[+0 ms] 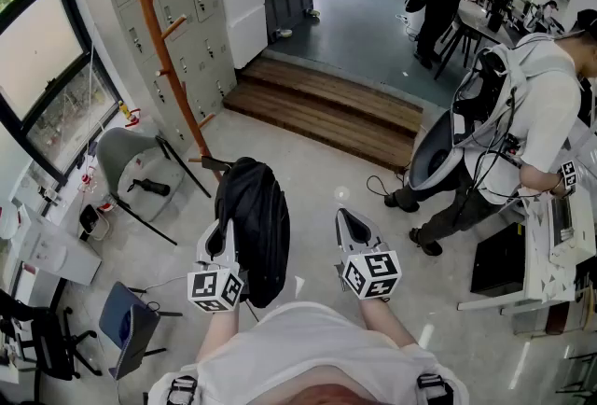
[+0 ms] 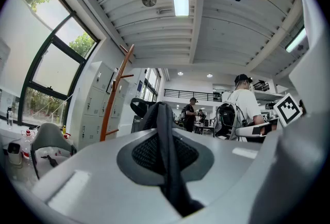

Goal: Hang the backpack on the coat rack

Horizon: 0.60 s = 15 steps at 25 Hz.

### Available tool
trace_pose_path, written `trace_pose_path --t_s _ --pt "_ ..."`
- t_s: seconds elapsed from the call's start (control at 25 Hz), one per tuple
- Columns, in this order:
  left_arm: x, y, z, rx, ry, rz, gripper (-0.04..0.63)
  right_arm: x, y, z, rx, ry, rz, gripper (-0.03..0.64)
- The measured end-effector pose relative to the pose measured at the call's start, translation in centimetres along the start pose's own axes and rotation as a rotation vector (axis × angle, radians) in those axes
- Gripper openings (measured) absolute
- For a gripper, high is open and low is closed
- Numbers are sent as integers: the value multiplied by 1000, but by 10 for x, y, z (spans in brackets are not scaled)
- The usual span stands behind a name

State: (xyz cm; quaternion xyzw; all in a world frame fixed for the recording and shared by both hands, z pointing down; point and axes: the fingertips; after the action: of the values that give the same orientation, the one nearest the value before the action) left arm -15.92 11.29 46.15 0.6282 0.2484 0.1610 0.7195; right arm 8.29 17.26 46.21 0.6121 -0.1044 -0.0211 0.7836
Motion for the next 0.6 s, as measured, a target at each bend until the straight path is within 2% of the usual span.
trace_pose_path --t_s 0.6 --pt "-11 2 11 -7 26 -4 29 0 5 14 -9 16 8 8"
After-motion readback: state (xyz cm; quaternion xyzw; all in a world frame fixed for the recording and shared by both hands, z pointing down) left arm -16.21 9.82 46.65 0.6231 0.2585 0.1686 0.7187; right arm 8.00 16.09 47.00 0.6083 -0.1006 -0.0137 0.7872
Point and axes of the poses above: the fingertips, and each gripper's own axes: z forward along the fingers, x to its right, y out of its underside, and after that the axes turned 8 degrees about -x, right-handed
